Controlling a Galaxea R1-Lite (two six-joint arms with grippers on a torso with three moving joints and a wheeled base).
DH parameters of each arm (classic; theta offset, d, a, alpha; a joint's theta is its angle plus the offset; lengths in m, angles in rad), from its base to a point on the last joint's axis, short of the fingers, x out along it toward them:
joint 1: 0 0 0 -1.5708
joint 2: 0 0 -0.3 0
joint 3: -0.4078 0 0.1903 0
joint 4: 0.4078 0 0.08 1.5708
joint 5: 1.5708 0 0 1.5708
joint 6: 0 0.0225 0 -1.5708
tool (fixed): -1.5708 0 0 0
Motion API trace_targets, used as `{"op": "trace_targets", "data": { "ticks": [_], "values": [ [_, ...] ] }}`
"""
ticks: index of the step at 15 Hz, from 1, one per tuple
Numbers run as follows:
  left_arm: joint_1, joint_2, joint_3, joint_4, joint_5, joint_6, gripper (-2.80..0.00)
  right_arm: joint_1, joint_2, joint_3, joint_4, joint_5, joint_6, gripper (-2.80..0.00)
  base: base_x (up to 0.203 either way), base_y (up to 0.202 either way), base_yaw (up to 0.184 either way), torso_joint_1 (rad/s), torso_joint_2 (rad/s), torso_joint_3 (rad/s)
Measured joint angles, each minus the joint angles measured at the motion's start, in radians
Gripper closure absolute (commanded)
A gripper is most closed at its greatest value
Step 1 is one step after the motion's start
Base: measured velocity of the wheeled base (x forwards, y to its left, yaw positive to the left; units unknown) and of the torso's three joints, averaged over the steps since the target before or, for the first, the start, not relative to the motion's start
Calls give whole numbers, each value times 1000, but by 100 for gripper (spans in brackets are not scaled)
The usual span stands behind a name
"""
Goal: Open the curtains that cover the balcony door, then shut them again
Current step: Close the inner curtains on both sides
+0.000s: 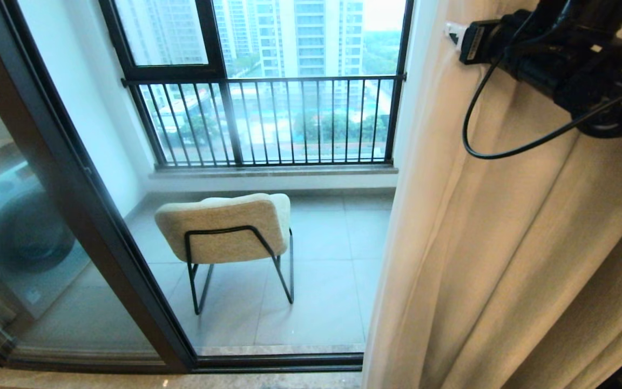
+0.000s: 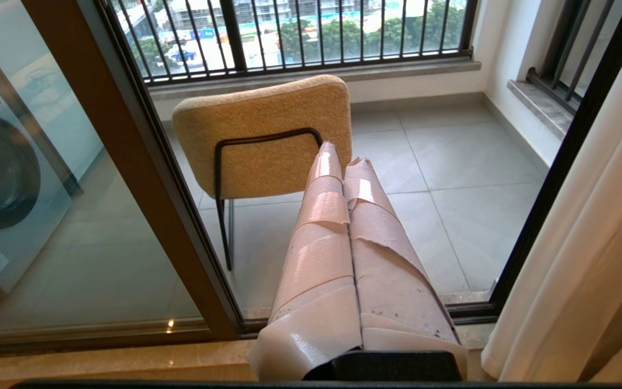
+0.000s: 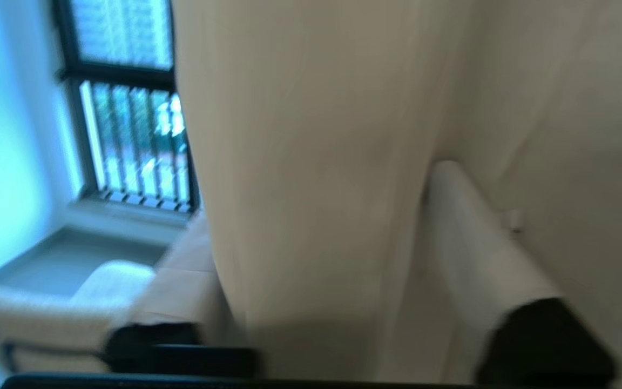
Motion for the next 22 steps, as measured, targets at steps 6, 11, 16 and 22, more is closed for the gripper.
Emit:
{"op": "trace_targets", "data": {
  "ticks": [6,11,16,22],
  "values": [
    [0,0,0,0,0,0,0,0,8,-14,-125,-15,0,0,0,0,0,0,0,0],
    [0,0,0,0,0,0,0,0,1,-18,-126,-38,0,0,0,0,0,0,0,0],
    [0,0,0,0,0,0,0,-7,-13,-17,-117,-36,1,0,0,0,0,0,0,0],
    [0,0,0,0,0,0,0,-9,-16,-17,-115,-34,1,0,0,0,0,0,0,0]
  ]
}}
